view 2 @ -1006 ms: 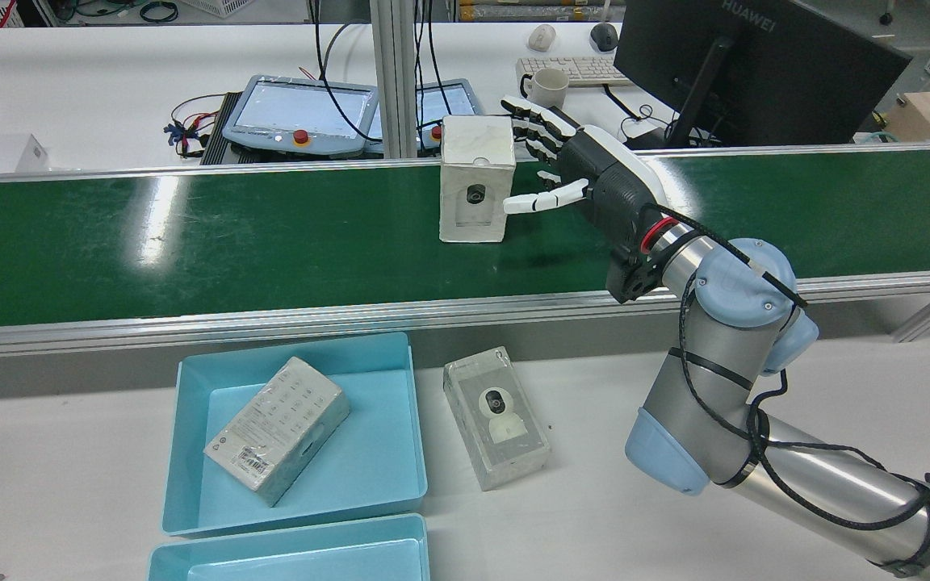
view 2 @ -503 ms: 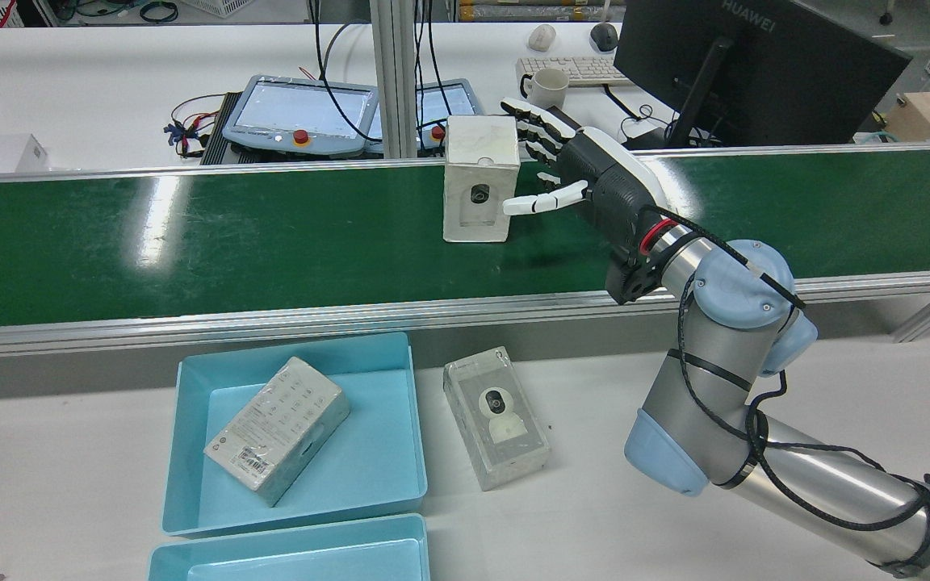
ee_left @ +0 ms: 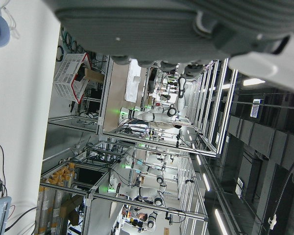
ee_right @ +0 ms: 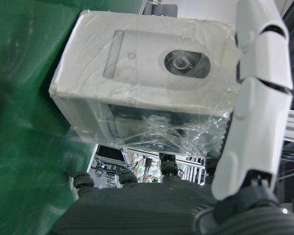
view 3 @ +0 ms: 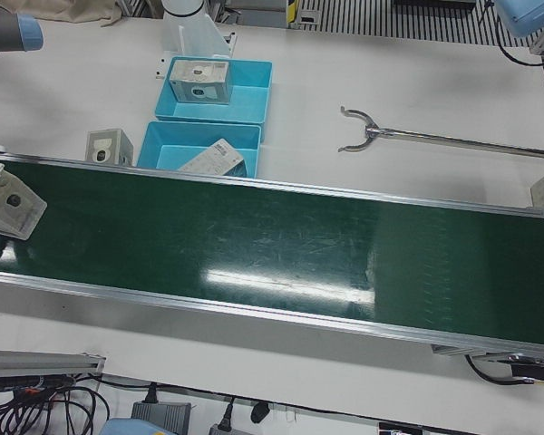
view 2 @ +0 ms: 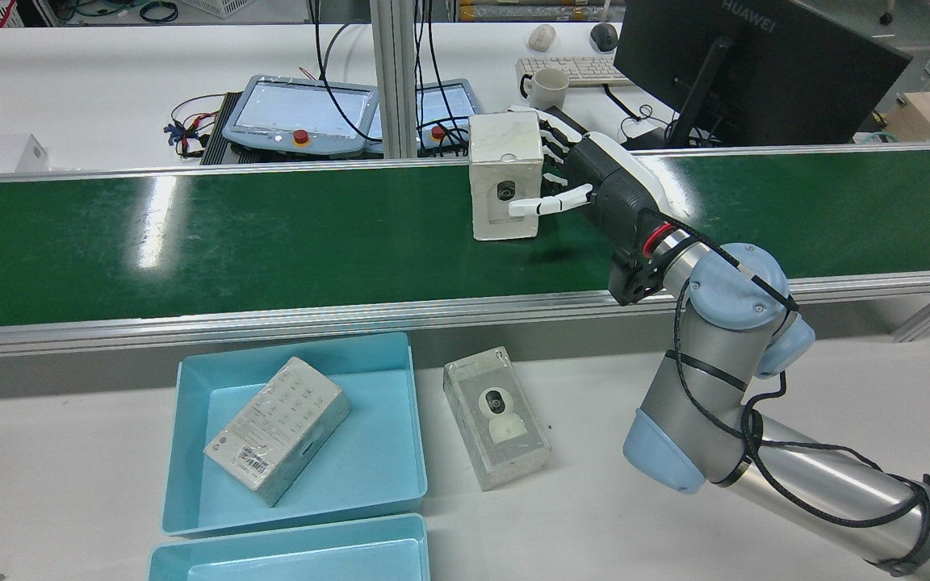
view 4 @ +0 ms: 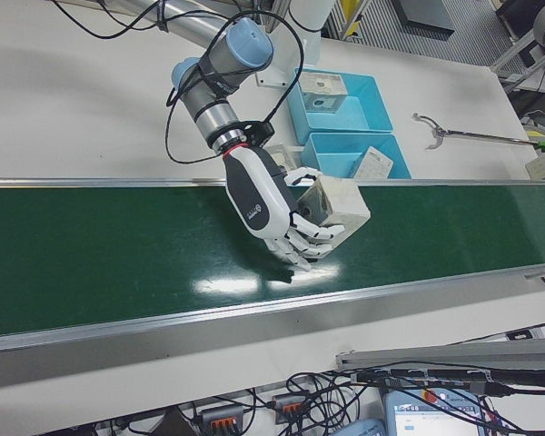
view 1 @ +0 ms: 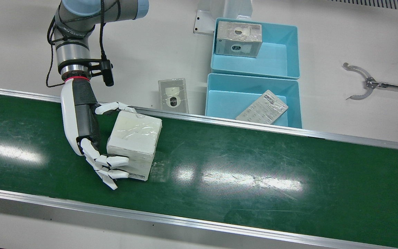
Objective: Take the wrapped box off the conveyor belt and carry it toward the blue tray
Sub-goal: 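Lift the wrapped box off the belt with the right hand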
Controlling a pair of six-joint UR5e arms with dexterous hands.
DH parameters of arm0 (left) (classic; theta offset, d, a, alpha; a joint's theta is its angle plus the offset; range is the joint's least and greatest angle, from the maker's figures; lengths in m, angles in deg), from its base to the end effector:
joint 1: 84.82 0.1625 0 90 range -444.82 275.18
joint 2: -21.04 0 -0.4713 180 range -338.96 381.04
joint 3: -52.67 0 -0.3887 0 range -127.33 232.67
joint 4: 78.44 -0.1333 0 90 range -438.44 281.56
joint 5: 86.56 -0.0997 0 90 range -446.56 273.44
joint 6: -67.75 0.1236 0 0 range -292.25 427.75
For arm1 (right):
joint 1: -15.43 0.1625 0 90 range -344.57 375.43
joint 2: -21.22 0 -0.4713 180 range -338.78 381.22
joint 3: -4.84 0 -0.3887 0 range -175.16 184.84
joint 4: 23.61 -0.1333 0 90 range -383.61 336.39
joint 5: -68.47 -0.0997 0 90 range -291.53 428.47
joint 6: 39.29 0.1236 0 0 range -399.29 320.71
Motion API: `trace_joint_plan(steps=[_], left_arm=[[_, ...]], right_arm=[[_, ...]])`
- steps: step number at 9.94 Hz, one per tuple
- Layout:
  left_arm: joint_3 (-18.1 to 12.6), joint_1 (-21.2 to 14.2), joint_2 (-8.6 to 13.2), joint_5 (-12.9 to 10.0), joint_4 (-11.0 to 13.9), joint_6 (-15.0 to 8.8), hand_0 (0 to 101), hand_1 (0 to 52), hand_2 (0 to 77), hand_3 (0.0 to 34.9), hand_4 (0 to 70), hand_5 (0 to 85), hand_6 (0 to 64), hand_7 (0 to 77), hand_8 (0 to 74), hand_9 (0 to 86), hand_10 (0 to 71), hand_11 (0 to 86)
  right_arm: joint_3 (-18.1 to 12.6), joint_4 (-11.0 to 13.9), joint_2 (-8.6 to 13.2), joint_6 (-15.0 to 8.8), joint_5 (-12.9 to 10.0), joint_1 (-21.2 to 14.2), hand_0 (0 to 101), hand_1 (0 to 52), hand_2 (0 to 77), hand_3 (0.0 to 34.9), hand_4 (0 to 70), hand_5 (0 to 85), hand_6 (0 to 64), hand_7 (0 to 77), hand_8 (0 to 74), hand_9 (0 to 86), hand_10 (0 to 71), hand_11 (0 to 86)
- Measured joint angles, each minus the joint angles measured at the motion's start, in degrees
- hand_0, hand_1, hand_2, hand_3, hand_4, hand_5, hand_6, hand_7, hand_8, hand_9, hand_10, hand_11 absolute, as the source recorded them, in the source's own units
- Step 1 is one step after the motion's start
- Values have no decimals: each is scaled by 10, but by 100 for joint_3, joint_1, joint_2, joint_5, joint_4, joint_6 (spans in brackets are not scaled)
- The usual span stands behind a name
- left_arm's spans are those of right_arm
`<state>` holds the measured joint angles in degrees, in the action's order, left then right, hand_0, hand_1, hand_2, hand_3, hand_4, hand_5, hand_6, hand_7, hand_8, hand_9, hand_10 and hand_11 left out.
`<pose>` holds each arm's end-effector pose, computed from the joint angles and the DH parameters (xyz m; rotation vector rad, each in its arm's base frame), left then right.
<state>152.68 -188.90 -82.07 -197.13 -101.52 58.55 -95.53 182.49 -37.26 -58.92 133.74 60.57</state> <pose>-0.2283 -0.5409 0.5685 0.2999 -2.1784 2.1969 -0.3421 -0.6061 0.3701 -0.1252 -2.2402 1.6750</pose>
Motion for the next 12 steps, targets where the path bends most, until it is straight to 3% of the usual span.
trace_joint_plan(steps=[1, 2, 3, 4, 5, 6, 7, 8, 9, 10, 12], left_arm=[[0, 0, 0, 0, 0, 0, 0, 0, 11, 0, 0, 5, 0, 5, 5, 0, 5, 0], [0, 0, 0, 0, 0, 0, 0, 0, 11, 0, 0, 5, 0, 5, 5, 0, 5, 0], [0, 0, 0, 0, 0, 0, 0, 0, 11, 0, 0, 5, 0, 5, 0, 0, 5, 0], [0, 0, 0, 0, 0, 0, 0, 0, 11, 0, 0, 5, 0, 5, 0, 0, 5, 0], [0, 0, 0, 0, 0, 0, 0, 0, 11, 0, 0, 11, 0, 5, 5, 5, 5, 0], [0, 0, 0, 0, 0, 0, 0, 0, 11, 0, 0, 5, 0, 5, 5, 0, 5, 0], [0, 0, 0, 0, 0, 0, 0, 0, 11, 0, 0, 5, 0, 5, 5, 0, 5, 0], [0, 0, 0, 0, 0, 0, 0, 0, 11, 0, 0, 5, 0, 5, 5, 0, 5, 0], [0, 0, 0, 0, 0, 0, 0, 0, 11, 0, 0, 5, 0, 5, 5, 5, 0, 0], [0, 0, 0, 0, 0, 0, 0, 0, 11, 0, 0, 5, 0, 5, 5, 5, 0, 0], [0, 0, 0, 0, 0, 0, 0, 0, 11, 0, 0, 5, 0, 5, 5, 0, 5, 0]], right_arm=[[3, -6, 1, 6, -32, 4, 416, 120, 305, 310, 185, 245, 49, 207, 82, 76, 87, 147], [4, -8, 2, 11, -53, 8, 387, 38, 453, 321, 284, 316, 202, 349, 267, 262, 207, 311], [-9, -9, 3, 26, -65, 13, 384, 33, 458, 287, 295, 327, 245, 382, 349, 338, 245, 344], [-53, -9, 3, 68, -68, 44, 384, 33, 458, 287, 295, 327, 245, 382, 349, 338, 245, 344], [-161, -4, 6, 102, -69, 99, 381, 16, 447, 202, 316, 393, 355, 502, 393, 529, 251, 355], [-349, 1, 15, 116, -68, 148, 384, 16, 447, 171, 316, 425, 376, 556, 355, 545, 224, 316], [-573, 8, 43, 115, -70, 159, 384, 16, 447, 171, 316, 425, 376, 556, 355, 545, 224, 316], [-786, 12, 85, 113, -76, 127, 395, 11, 453, 90, 284, 464, 365, 605, 327, 485, 202, 295], [-1010, 15, 122, 110, -122, 34, 395, 11, 453, 90, 284, 464, 365, 605, 327, 485, 202, 295], [-1226, 24, 143, 106, -278, -153, 422, 11, 458, 29, 273, 480, 344, 633, 289, 453, 185, 251], [-1555, 39, 189, 81, -678, -770, 425, 11, 458, 28, 267, 485, 333, 633, 278, 447, 175, 245]])
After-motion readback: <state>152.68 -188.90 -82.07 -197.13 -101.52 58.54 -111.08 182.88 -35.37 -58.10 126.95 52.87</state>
